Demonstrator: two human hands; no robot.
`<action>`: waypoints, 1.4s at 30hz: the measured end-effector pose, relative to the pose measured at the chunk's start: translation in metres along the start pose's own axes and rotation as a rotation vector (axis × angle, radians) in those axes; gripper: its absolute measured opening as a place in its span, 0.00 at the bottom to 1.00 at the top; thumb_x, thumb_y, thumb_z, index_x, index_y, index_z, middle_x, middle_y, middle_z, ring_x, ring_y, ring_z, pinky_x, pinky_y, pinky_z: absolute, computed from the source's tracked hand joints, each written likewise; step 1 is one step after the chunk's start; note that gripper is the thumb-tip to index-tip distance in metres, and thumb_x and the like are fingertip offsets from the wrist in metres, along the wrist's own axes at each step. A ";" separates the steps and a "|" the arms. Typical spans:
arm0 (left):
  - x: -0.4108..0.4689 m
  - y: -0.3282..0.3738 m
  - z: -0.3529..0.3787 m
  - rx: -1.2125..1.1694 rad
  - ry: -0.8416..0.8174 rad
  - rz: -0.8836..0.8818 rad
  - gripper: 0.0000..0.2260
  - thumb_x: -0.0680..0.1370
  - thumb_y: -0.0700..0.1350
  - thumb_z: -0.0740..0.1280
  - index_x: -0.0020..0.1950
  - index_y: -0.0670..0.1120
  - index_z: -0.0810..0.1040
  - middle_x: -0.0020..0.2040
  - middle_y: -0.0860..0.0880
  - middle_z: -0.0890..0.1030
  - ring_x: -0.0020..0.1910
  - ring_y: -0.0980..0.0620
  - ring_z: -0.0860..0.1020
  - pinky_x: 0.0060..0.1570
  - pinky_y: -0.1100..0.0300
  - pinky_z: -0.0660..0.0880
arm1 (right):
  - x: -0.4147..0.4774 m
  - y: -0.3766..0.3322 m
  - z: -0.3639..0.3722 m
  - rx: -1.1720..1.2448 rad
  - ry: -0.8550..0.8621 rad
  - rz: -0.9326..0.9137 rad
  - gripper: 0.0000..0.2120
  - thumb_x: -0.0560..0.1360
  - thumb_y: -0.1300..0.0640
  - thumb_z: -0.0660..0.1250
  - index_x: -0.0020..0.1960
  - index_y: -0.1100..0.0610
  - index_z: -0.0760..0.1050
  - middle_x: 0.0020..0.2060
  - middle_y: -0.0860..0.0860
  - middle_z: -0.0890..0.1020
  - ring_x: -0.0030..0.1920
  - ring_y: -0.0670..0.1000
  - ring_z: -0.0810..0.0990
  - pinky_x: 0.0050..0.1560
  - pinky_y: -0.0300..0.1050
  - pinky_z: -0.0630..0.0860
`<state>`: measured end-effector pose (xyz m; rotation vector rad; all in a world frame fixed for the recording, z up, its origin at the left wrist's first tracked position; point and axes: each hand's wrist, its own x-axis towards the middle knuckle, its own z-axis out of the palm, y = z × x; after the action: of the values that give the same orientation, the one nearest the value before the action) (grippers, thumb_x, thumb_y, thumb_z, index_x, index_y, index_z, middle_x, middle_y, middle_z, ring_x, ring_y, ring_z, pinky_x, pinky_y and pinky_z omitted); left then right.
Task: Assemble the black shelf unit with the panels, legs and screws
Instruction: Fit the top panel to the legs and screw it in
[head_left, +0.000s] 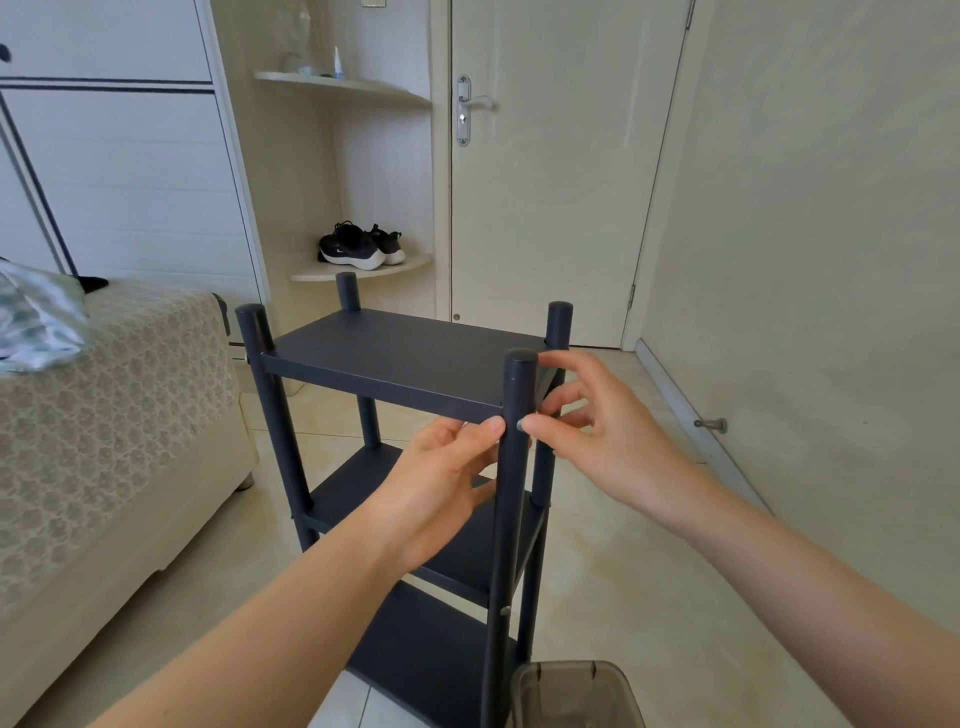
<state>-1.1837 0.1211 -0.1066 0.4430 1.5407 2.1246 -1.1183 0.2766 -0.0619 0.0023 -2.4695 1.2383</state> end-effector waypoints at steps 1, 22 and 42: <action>-0.001 0.002 0.001 0.049 0.019 0.006 0.15 0.78 0.47 0.68 0.58 0.37 0.78 0.55 0.42 0.84 0.57 0.49 0.83 0.64 0.48 0.73 | 0.001 0.001 -0.001 0.073 -0.033 0.070 0.28 0.75 0.51 0.71 0.71 0.44 0.65 0.51 0.47 0.79 0.51 0.48 0.81 0.54 0.46 0.80; 0.005 0.029 -0.002 1.202 0.205 0.723 0.29 0.67 0.68 0.63 0.61 0.52 0.80 0.59 0.60 0.79 0.74 0.58 0.62 0.75 0.55 0.43 | 0.013 0.011 -0.007 0.904 -0.234 0.548 0.11 0.72 0.61 0.72 0.54 0.62 0.79 0.49 0.57 0.85 0.50 0.52 0.84 0.58 0.49 0.78; 0.007 0.016 -0.008 1.335 0.220 0.840 0.15 0.78 0.64 0.58 0.56 0.59 0.77 0.54 0.66 0.74 0.70 0.57 0.69 0.74 0.55 0.47 | 0.000 0.059 -0.006 0.544 -0.257 0.645 0.12 0.80 0.56 0.65 0.60 0.60 0.77 0.49 0.55 0.86 0.54 0.54 0.84 0.59 0.51 0.79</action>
<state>-1.1968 0.1142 -0.0944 1.5079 3.1649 1.2003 -1.1257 0.3171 -0.1041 -0.5583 -2.3191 2.2729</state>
